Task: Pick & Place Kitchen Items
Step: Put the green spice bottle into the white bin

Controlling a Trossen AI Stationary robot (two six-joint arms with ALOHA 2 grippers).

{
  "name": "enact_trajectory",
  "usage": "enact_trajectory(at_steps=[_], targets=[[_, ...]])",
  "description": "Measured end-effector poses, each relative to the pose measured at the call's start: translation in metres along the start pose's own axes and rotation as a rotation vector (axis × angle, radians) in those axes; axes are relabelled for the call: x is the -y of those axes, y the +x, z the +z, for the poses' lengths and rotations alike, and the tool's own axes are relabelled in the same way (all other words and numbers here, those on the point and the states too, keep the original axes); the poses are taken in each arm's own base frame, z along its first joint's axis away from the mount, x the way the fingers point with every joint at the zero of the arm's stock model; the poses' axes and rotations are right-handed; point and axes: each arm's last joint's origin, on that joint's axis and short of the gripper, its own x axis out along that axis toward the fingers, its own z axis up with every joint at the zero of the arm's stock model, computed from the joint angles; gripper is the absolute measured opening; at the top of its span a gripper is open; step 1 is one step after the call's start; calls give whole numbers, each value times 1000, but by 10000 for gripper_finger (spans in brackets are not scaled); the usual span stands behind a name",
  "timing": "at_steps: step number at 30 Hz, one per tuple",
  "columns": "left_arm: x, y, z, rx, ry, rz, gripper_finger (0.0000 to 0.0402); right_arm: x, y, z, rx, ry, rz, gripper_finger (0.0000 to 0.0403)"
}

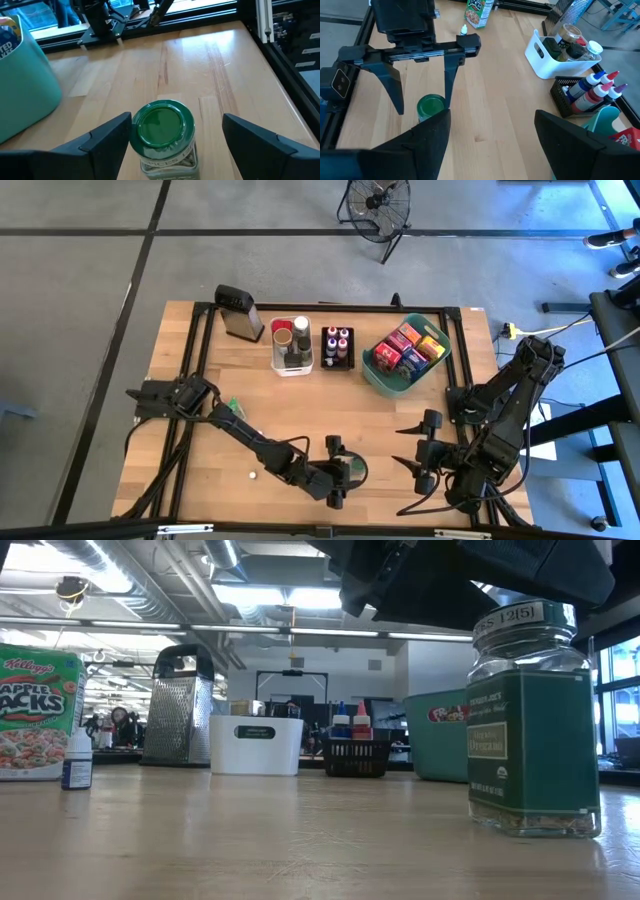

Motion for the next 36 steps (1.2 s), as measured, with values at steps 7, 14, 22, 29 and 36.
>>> enact_trajectory(at_steps=[7,14,22,29,36], targets=[[0,0,2,29,23,4,306,0,0,0,0,0,-1,291],[2,-2,4,50,62,32,306,0,0,0,0,0,0,291],[-8,6,2,17,-10,5,306,0,0,0,1,0,-1,291],[-18,13,-1,-37,-78,-11,306,0,0,0,1,0,-1,291],[-17,12,-2,-46,-79,-35,301,0,0,0,1,0,-1,291]])
